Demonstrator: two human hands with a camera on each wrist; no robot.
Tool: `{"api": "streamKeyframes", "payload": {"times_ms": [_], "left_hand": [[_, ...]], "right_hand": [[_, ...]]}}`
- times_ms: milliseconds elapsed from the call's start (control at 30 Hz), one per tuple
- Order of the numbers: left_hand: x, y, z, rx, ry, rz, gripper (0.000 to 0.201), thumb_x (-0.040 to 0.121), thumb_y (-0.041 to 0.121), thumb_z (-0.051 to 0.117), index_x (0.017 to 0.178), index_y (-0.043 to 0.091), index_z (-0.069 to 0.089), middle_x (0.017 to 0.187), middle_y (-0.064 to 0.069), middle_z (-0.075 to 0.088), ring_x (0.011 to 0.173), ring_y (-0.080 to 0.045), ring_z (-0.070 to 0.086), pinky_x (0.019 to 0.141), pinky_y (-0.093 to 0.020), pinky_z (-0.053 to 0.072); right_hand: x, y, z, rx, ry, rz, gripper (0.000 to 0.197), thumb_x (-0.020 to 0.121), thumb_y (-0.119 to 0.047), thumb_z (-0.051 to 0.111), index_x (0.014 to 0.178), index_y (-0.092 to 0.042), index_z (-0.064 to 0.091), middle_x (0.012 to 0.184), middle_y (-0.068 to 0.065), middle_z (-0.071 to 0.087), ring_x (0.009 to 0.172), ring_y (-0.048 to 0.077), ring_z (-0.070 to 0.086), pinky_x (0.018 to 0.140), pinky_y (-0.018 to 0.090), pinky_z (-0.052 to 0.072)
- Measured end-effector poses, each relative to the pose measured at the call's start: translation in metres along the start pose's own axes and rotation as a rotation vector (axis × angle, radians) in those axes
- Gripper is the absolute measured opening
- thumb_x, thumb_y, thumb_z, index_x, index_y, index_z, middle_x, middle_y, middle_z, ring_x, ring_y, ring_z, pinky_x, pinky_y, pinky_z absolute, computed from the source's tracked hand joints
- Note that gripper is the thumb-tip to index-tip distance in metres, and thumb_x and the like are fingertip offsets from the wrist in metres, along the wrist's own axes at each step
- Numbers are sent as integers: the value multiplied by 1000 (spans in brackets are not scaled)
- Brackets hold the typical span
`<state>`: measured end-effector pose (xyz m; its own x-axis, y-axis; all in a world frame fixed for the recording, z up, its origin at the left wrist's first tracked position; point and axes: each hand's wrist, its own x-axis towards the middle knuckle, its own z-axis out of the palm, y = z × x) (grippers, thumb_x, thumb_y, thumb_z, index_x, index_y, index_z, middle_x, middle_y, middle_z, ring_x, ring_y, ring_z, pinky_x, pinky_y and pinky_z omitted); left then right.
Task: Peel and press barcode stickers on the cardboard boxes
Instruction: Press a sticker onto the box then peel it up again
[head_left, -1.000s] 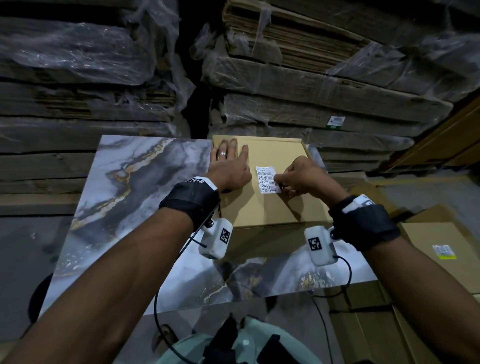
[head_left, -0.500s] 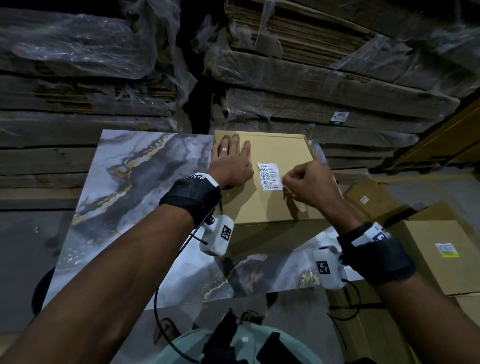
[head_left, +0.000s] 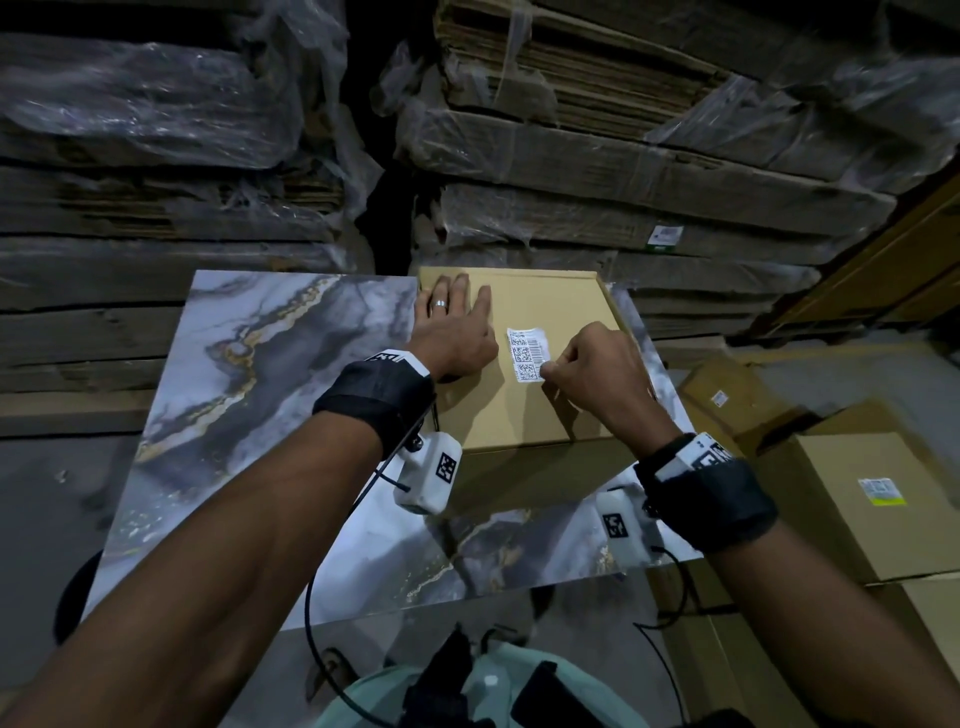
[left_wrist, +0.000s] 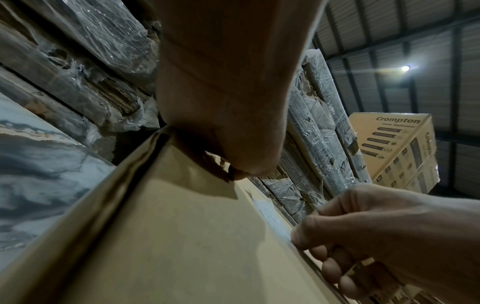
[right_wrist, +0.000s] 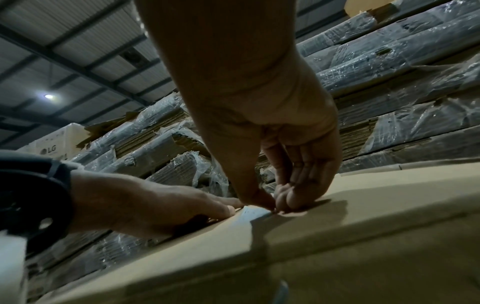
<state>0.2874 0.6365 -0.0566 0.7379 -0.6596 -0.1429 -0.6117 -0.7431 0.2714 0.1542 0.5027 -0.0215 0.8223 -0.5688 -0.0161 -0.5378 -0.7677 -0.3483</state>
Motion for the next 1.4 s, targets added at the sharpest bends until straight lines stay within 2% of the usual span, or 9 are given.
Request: {"api": "streamKeyframes", "payload": {"times_ms": [167,267,367,467,633,800,1067,1267,1400], "left_hand": [[0,-1,0,2,0,6,63,104,34,30,161,18,7,169,-15,-6,155,-33,-7,124,-50,-2],[1,-1,0,-4,-4,7,63,104,34,29,161,19,6,169,-15,-7,155,-33,-8,124,-51,-3],[1,-2,0,3,-1,10,64,104,35,29,161,19,6,169,-15,-6,155,-33,-7,124,-51,-2],[2,-2,0,2,-4,2,63,104,35,30,161,19,7,169,-14,-6,155,-33,-7,124,-50,-2],[1,0,1,-11,-1,-1,63,104,33,30,161,19,8,169,-14,-5,155,-33,-6,124,-50,-3],[1,-1,0,-19,-2,2,63,104,33,31,161,19,7,169,-15,-6,155,-33,-7,123,-51,-3],[2,-2,2,-17,-6,1,64,104,33,30,161,19,6,169,-14,-6,155,-33,-7,124,-51,-3],[2,-1,2,-11,0,0,63,104,34,30,161,19,6,169,-15,-6,155,-33,-7,124,-52,-2],[2,-1,1,-11,-1,-3,63,104,34,30,161,19,7,169,-14,-5,155,-33,-6,124,-51,-3]], "right_hand": [[18,-9,-18,75,-251,174,27,83,-32,80,84,-5,76,76,10,75,73,26,74,74,40,64],[19,-13,-32,234,-384,241,21,91,-20,72,87,1,75,74,10,74,54,18,61,56,27,54],[14,-16,-42,309,-470,268,15,90,-14,69,77,-8,68,71,9,66,44,11,52,47,19,43],[8,-15,-46,406,-437,286,21,94,-11,68,73,-7,64,70,10,64,48,14,59,49,21,51],[1,2,-35,385,-209,213,39,94,-30,73,86,8,72,77,21,73,61,26,65,70,44,62],[-1,-1,-15,167,-229,122,42,83,-46,81,66,-8,75,59,6,71,55,22,72,69,47,64],[10,-5,-21,276,-336,219,25,90,-21,72,77,0,75,71,12,72,55,21,63,61,34,59],[18,-7,-34,326,-513,299,15,85,-19,71,71,-17,67,65,0,63,48,10,49,54,22,40],[26,-7,-40,359,-584,343,13,83,-18,74,73,-18,67,61,-4,61,47,7,51,53,19,37]]}}
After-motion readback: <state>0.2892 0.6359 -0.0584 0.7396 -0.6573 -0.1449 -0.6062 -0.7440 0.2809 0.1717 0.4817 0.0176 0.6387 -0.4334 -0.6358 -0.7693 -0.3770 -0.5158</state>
